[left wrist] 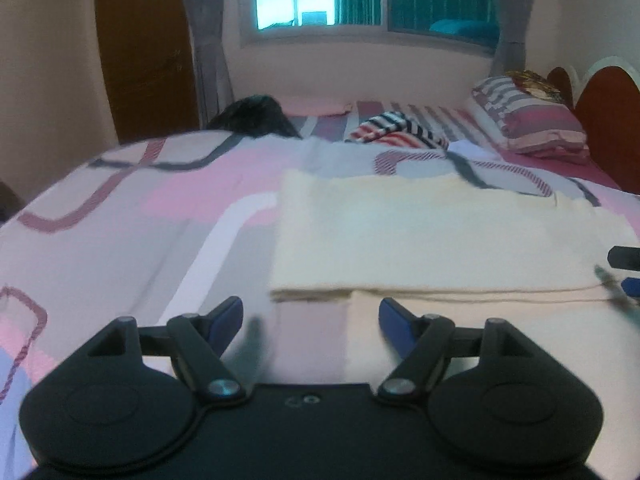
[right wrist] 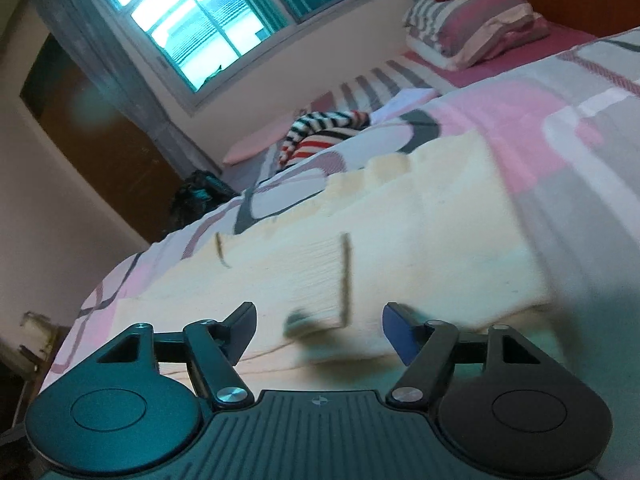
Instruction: Fold small clothes
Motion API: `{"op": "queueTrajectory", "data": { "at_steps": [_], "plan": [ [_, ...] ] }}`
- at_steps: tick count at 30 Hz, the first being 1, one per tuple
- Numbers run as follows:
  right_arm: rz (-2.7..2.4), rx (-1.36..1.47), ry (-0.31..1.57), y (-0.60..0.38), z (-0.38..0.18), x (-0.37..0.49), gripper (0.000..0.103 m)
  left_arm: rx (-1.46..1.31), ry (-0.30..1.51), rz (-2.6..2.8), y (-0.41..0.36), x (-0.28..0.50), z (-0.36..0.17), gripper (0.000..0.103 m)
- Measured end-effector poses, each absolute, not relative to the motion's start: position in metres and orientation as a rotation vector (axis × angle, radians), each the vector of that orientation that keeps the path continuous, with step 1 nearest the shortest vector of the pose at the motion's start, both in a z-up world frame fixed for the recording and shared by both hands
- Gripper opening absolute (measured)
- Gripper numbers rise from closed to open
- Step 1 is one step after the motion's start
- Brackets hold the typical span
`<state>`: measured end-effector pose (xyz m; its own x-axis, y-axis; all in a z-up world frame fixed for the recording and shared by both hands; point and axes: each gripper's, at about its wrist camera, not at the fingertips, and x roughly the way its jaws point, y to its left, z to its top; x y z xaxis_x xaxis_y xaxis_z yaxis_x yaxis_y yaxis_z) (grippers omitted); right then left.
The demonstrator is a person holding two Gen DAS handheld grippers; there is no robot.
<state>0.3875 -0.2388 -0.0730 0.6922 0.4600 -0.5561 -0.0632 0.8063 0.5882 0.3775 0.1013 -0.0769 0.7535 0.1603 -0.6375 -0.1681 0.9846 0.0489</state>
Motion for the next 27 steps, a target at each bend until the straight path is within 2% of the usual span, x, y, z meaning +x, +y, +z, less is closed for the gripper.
{"op": "queueTrajectory", "data": {
  "at_steps": [1,2,3,5,6,16,20,27],
  "plan": [
    [0.317,0.56,0.76,-0.235,-0.073,0.389,0.05,-0.026,0.704,0.168,0.104,0.379,-0.079,0.073],
    [0.316,0.54,0.767,-0.231,-0.073,0.392,0.047,-0.039,0.71,0.156,0.106,0.381,-0.08,0.074],
    [0.31,0.517,0.767,-0.227,-0.073,0.393,0.039,-0.048,0.711,0.146,0.108,0.383,-0.081,0.074],
    [0.312,0.497,0.771,-0.223,-0.071,0.396,0.017,-0.062,0.714,0.138,0.107,0.391,-0.085,0.075],
    [0.318,0.499,0.774,-0.222,-0.072,0.396,0.003,-0.073,0.711,0.144,0.109,0.393,-0.086,0.075],
    [0.338,0.404,0.595,-0.224,-0.023,0.383,0.002,-0.108,0.684,0.138,0.111,0.403,-0.085,0.075],
    [0.296,0.415,0.585,-0.237,-0.022,0.384,0.002,-0.042,0.753,0.141,0.105,0.412,-0.098,0.076],
    [0.247,0.421,0.581,-0.271,-0.02,0.374,0.002,-0.06,0.749,0.15,0.107,0.409,-0.1,0.078]
  ]
}}
